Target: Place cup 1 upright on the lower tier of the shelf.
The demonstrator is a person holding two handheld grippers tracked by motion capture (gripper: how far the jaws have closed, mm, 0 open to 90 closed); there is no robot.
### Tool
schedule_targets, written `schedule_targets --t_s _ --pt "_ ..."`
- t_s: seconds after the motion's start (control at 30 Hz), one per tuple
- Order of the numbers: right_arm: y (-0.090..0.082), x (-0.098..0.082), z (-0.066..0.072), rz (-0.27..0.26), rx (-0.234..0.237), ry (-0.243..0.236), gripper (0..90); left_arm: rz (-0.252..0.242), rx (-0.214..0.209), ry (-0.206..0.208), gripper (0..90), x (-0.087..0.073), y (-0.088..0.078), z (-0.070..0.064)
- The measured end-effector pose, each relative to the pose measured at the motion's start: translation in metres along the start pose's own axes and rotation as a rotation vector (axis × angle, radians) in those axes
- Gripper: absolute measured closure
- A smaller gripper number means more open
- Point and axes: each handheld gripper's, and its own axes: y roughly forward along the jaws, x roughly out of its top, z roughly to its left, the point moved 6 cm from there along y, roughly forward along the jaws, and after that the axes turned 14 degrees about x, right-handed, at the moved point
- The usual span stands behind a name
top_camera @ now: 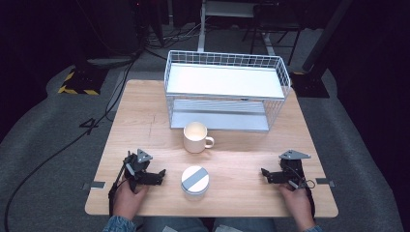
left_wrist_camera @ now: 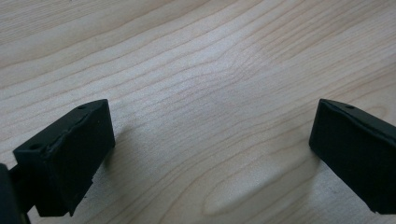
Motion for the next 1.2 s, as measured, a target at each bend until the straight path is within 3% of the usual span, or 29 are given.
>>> schedule_targets --t_s 0.7,0.9,0.97,1.1,1.2 --pt "0.000 0.000 0.000 0.000 -0.001 0.002 0.2 0.000 0.008 -0.013 0.6 0.002 0.002 0.000" --pt "-0.001 0.000 0.000 0.004 0.008 0.004 0.5 0.001 0.008 -0.012 0.6 0.002 0.002 0.000" --pt "-0.005 0.003 0.003 -0.019 0.036 0.025 0.0 0.001 0.008 -0.010 0.6 0.002 0.002 0.000" --pt "-0.010 0.010 0.012 -0.040 0.057 -0.013 0.0 0.001 0.008 -0.012 0.6 0.002 0.002 0.000" --pt "-0.014 0.017 0.027 -0.064 0.104 -0.066 0.0 0.001 0.008 -0.011 0.6 0.002 0.002 0.000"
